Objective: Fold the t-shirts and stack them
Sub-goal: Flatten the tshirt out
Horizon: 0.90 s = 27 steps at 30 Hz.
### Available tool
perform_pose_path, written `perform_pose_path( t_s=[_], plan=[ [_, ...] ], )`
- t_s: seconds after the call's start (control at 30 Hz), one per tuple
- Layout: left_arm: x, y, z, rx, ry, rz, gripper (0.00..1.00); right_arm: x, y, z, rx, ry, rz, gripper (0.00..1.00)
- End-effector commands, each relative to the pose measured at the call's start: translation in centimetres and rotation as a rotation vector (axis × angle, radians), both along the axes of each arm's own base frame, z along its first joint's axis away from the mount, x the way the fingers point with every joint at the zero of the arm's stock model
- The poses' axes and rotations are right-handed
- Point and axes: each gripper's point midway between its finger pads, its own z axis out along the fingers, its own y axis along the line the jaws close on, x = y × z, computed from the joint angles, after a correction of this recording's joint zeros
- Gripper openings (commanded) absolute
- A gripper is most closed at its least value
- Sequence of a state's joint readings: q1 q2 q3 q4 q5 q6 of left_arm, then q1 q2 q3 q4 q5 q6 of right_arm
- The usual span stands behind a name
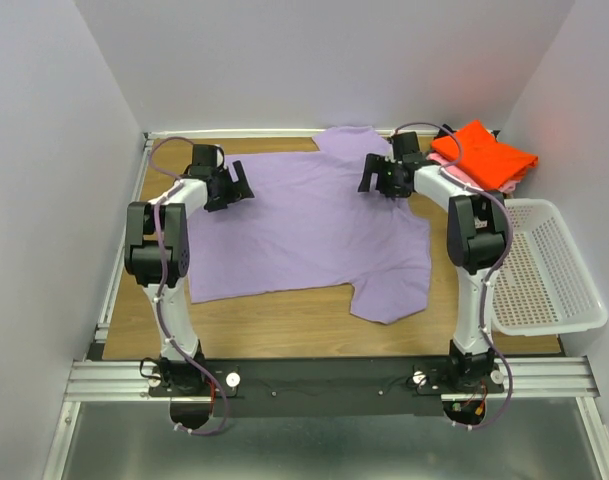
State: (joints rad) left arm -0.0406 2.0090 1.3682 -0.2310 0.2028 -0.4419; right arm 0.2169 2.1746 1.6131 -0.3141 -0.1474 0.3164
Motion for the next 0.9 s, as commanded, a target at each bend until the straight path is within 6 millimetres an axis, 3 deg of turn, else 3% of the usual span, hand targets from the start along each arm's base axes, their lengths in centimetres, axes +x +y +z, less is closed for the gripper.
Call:
perform_pose_path(
  t_s=[0.0, 0.13, 0.33, 0.5, 0.53, 0.57, 0.6, 0.63, 0.7, 0.73, 0.8, 0.83, 0.87],
  plan=[
    [-0.4, 0.8, -2.9, 0.008, 0.102, -0.013, 0.98, -0.7, 0.9, -3.9, 0.012, 0.131, 0.009, 0.99],
    [1.0, 1.1, -3.3, 0.012, 0.109, -0.009, 0.98, 0.9, 1.5, -4.2, 0.024, 0.134, 0.018, 0.99],
    [3.4, 1.3, -2.3, 0.013, 0.076, -0.009, 0.98, 2.4, 2.0, -3.8, 0.033, 0.127, 0.030, 0.99],
    [5.0, 2.3, 0.9, 0.071, 0.002, 0.025, 0.98, 2.7, 2.7, -2.4, 0.063, 0.108, 0.053, 0.99],
    [5.2, 2.7, 2.8, 0.089, -0.038, 0.039, 0.98, 2.8, 2.8, -1.9, 0.070, 0.102, 0.058, 0.99],
    [5.1, 3.1, 3.5, 0.109, -0.057, 0.058, 0.98, 2.9, 3.0, -1.4, 0.076, 0.092, 0.065, 0.99],
    [5.1, 4.1, 5.9, 0.149, -0.104, 0.098, 0.98, 3.2, 3.2, 0.1, 0.088, 0.065, 0.073, 0.99],
    [4.9, 4.6, 6.9, 0.166, -0.123, 0.121, 0.98, 3.4, 3.2, 0.7, 0.092, 0.053, 0.073, 0.99],
    [3.8, 6.2, 7.7, 0.225, -0.134, 0.190, 0.98, 3.9, 3.4, 3.0, 0.098, 0.009, 0.077, 0.99],
    [3.1, 6.6, 10.0, 0.234, -0.178, 0.215, 0.98, 4.0, 3.4, 3.7, 0.102, -0.006, 0.078, 0.99],
    [0.8, 7.7, 9.4, 0.274, -0.160, 0.265, 0.98, 4.2, 3.4, 5.9, 0.110, -0.045, 0.080, 0.99],
    [-0.2, 8.1, 11.1, 0.280, -0.195, 0.296, 0.98, 4.2, 3.5, 6.7, 0.114, -0.058, 0.083, 0.99],
    [-1.3, 8.5, 11.1, 0.275, -0.190, 0.338, 0.98, 4.2, 3.4, 7.2, 0.116, -0.066, 0.082, 0.99]
  ],
)
